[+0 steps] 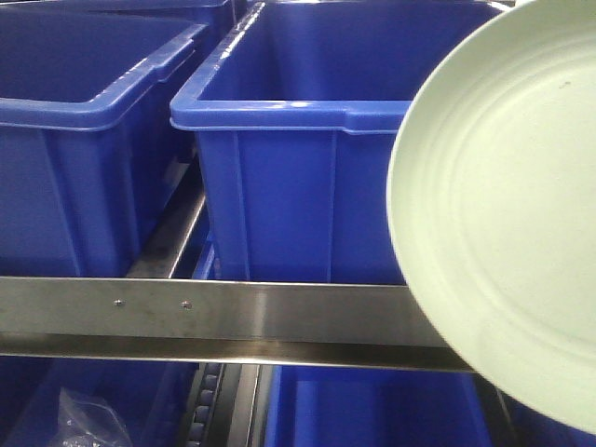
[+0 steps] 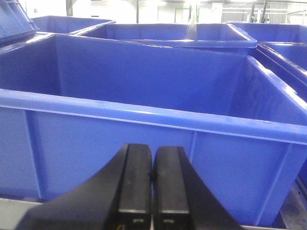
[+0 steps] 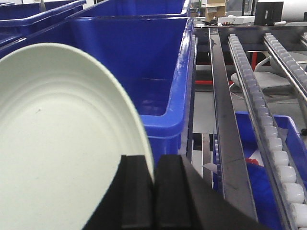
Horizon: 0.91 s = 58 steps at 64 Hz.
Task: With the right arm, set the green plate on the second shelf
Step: 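Drive up to the shelf rack of blue bins holding the plate, then lower the plate into the blue bin and open the right gripper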
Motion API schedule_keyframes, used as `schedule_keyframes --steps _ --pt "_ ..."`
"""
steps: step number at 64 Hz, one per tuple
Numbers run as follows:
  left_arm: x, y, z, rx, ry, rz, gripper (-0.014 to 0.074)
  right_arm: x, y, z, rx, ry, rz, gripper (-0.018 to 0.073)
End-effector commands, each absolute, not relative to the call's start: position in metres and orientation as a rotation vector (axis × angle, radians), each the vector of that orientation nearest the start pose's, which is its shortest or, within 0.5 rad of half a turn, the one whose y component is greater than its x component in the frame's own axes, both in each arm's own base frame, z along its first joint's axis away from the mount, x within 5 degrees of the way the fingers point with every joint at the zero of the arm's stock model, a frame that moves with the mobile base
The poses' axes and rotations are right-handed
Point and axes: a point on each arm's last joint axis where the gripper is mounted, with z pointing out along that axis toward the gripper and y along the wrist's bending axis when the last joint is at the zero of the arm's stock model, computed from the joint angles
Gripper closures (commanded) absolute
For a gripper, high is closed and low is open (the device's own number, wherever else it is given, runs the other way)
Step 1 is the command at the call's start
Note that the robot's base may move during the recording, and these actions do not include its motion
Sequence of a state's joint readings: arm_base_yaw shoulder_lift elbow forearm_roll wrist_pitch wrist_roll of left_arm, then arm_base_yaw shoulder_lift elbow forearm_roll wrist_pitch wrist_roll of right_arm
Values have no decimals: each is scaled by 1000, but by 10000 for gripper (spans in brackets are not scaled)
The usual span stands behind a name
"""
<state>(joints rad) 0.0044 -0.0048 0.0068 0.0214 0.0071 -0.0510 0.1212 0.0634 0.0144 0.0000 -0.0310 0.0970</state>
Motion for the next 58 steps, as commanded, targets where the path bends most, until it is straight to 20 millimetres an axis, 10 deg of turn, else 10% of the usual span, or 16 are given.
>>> schedule_keyframes --steps 1,30,58 --pt "57 0 204 -31 1450 -31 466 60 7 229 -11 1385 188 508" --pt "57 0 204 -31 1450 -31 466 42 5 316 71 970 344 508" --pt "57 0 204 -31 1450 -31 466 182 21 372 87 1205 325 508"
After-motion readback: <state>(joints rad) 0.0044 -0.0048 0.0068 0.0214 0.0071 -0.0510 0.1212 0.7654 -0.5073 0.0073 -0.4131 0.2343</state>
